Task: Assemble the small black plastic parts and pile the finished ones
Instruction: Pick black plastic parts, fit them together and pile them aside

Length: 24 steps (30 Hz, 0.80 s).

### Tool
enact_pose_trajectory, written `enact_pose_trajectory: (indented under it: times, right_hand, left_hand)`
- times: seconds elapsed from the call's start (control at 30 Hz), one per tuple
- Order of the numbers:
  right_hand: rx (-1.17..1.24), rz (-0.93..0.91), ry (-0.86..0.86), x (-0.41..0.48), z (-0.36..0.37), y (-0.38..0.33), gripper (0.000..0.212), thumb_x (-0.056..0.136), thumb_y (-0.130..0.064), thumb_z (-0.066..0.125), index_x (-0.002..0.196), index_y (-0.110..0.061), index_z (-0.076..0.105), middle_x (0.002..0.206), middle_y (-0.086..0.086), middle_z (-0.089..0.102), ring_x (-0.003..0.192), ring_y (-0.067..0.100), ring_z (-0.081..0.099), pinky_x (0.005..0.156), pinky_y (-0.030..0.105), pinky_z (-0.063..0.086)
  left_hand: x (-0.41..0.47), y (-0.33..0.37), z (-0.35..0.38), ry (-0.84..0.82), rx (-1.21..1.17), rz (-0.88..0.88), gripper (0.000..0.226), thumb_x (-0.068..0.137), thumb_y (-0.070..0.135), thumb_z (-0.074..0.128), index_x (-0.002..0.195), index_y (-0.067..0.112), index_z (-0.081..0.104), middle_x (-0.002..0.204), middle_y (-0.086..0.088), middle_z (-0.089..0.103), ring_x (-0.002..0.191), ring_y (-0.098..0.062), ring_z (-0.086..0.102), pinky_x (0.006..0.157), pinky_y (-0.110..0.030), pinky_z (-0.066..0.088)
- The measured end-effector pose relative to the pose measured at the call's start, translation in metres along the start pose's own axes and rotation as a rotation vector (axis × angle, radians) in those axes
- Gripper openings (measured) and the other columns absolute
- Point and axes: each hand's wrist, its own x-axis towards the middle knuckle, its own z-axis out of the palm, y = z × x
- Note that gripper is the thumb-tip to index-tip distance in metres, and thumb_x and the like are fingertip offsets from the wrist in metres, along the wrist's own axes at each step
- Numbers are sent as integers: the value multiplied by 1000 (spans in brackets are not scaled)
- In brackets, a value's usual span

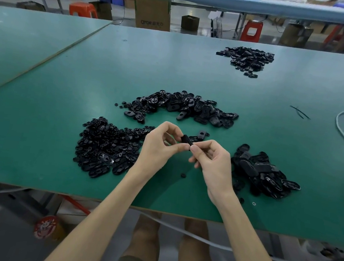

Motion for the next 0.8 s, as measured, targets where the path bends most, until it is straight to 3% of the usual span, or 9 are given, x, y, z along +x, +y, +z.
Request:
enact_pose_trajectory:
  times: [0.17, 0.63, 0.8]
  right_hand:
    - [-4, -3, -5, 0, 0, -1, 6, 96, -3, 71, 90, -5, 68, 69, 2, 70, 62, 12, 64, 59, 23, 51]
    - [21, -11, -39, -1, 0, -1, 4, 97, -4, 69, 95, -5, 72, 72, 9, 74, 61, 16, 67, 55, 23, 50]
    - [38, -21, -41, -1, 0, -3, 5, 97, -6, 70, 96, -3, 73, 76, 6, 75, 63, 14, 69, 56, 23, 51]
  left_hand:
    - [1, -2, -1, -70, -22, 3, 38, 81, 15, 86, 115, 22, 70, 105, 8, 73, 89, -12, 69, 79, -33, 57]
    - [3, -1, -2, -97, -172, -7, 21, 78, 7, 86, 97, 11, 78, 87, 3, 77, 72, -11, 63, 71, -22, 50]
    - [3, -3, -3, -106, -206, -20, 21, 79, 9, 86, 97, 15, 78, 88, 2, 77, 72, -10, 64, 75, -29, 52]
